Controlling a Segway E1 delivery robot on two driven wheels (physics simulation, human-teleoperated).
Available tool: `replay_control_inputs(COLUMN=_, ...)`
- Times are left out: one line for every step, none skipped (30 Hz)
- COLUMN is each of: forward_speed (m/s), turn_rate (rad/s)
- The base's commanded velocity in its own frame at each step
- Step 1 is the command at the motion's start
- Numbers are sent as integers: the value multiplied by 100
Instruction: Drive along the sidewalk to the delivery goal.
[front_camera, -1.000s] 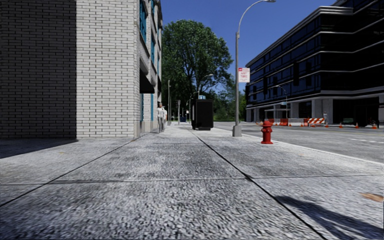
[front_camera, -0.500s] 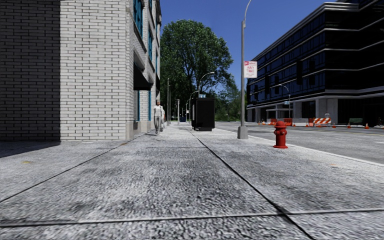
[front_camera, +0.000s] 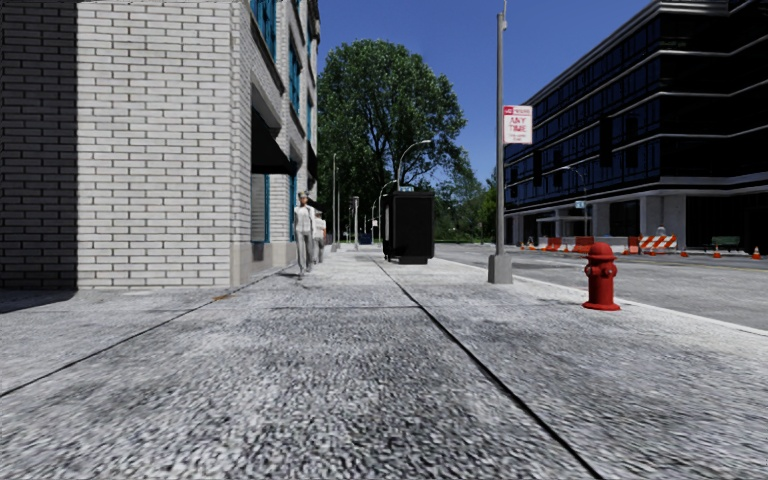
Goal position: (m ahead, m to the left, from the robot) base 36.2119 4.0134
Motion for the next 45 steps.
replay_control_inputs(forward_speed=200, turn_rate=0)
replay_control_inputs(forward_speed=200, turn_rate=0)
replay_control_inputs(forward_speed=200, turn_rate=0)
replay_control_inputs(forward_speed=200, turn_rate=0)
replay_control_inputs(forward_speed=200, turn_rate=0)
replay_control_inputs(forward_speed=200, turn_rate=0)
replay_control_inputs(forward_speed=200, turn_rate=0)
replay_control_inputs(forward_speed=200, turn_rate=0)
replay_control_inputs(forward_speed=200, turn_rate=0)
replay_control_inputs(forward_speed=200, turn_rate=0)
replay_control_inputs(forward_speed=200, turn_rate=0)
replay_control_inputs(forward_speed=200, turn_rate=0)
replay_control_inputs(forward_speed=200, turn_rate=0)
replay_control_inputs(forward_speed=200, turn_rate=0)
replay_control_inputs(forward_speed=200, turn_rate=0)
replay_control_inputs(forward_speed=200, turn_rate=0)
replay_control_inputs(forward_speed=200, turn_rate=0)
replay_control_inputs(forward_speed=200, turn_rate=0)
replay_control_inputs(forward_speed=200, turn_rate=0)
replay_control_inputs(forward_speed=200, turn_rate=0)
replay_control_inputs(forward_speed=200, turn_rate=0)
replay_control_inputs(forward_speed=200, turn_rate=0)
replay_control_inputs(forward_speed=200, turn_rate=0)
replay_control_inputs(forward_speed=200, turn_rate=0)
replay_control_inputs(forward_speed=200, turn_rate=0)
replay_control_inputs(forward_speed=200, turn_rate=0)
replay_control_inputs(forward_speed=200, turn_rate=0)
replay_control_inputs(forward_speed=200, turn_rate=0)
replay_control_inputs(forward_speed=200, turn_rate=0)
replay_control_inputs(forward_speed=200, turn_rate=0)
replay_control_inputs(forward_speed=200, turn_rate=0)
replay_control_inputs(forward_speed=200, turn_rate=0)
replay_control_inputs(forward_speed=200, turn_rate=0)
replay_control_inputs(forward_speed=200, turn_rate=0)
replay_control_inputs(forward_speed=200, turn_rate=0)
replay_control_inputs(forward_speed=200, turn_rate=0)
replay_control_inputs(forward_speed=200, turn_rate=0)
replay_control_inputs(forward_speed=200, turn_rate=0)
replay_control_inputs(forward_speed=200, turn_rate=6)
replay_control_inputs(forward_speed=200, turn_rate=8)
replay_control_inputs(forward_speed=200, turn_rate=54)
replay_control_inputs(forward_speed=200, turn_rate=74)
replay_control_inputs(forward_speed=200, turn_rate=74)
replay_control_inputs(forward_speed=200, turn_rate=84)
replay_control_inputs(forward_speed=200, turn_rate=86)
